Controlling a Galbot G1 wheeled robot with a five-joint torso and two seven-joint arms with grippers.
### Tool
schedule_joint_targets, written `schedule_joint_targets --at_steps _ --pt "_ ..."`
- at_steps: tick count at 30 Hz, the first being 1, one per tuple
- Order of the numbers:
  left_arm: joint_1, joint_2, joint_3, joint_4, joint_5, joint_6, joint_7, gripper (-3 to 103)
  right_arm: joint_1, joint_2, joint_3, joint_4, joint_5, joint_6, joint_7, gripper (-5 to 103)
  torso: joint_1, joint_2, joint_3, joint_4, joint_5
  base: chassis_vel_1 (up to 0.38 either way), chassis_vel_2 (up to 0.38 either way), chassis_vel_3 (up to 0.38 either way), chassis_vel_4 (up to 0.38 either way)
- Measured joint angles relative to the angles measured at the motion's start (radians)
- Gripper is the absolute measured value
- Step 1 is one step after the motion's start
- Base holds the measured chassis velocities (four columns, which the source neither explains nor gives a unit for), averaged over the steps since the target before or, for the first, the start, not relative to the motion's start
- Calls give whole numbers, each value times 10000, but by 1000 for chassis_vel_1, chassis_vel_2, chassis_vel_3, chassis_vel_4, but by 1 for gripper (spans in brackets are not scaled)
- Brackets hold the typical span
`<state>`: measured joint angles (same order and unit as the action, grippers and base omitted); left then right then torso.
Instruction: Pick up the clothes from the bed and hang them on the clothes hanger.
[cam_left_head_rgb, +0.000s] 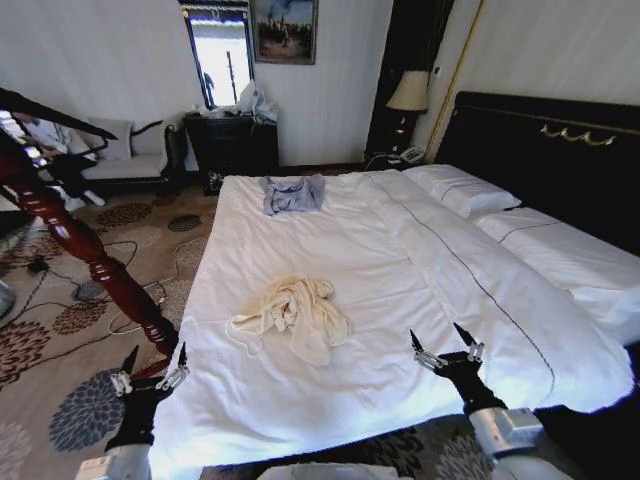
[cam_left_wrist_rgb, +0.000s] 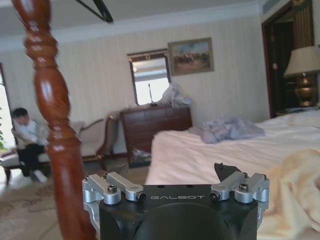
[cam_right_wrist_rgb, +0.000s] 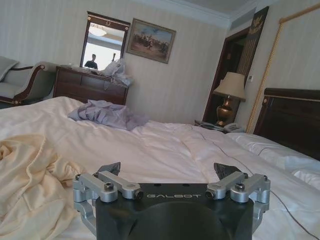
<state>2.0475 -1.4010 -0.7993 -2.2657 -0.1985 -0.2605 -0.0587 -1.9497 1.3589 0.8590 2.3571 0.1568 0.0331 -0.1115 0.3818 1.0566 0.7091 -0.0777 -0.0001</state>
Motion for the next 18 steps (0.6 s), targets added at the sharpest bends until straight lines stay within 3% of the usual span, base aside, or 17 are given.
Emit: schedule_joint_targets --at_steps 6,13,18 --pt "-482 499 674 226 -711 825 -89 97 211 102 -70 -18 -17 -7 28 100 1 0 0 1 0 0 0 0 0" --pt "-1858 1724 1186 902 -2067 2127 -659 97 127 254 -49 -93 -134 -7 88 100 1 0 0 -6 -2 0 0 0 0" --pt "-2488 2351 1166 1607 -2412 2437 -732 97 296 30 51 -164 143 -167 155 100 0 0 0 4 1 0 0 0 0"
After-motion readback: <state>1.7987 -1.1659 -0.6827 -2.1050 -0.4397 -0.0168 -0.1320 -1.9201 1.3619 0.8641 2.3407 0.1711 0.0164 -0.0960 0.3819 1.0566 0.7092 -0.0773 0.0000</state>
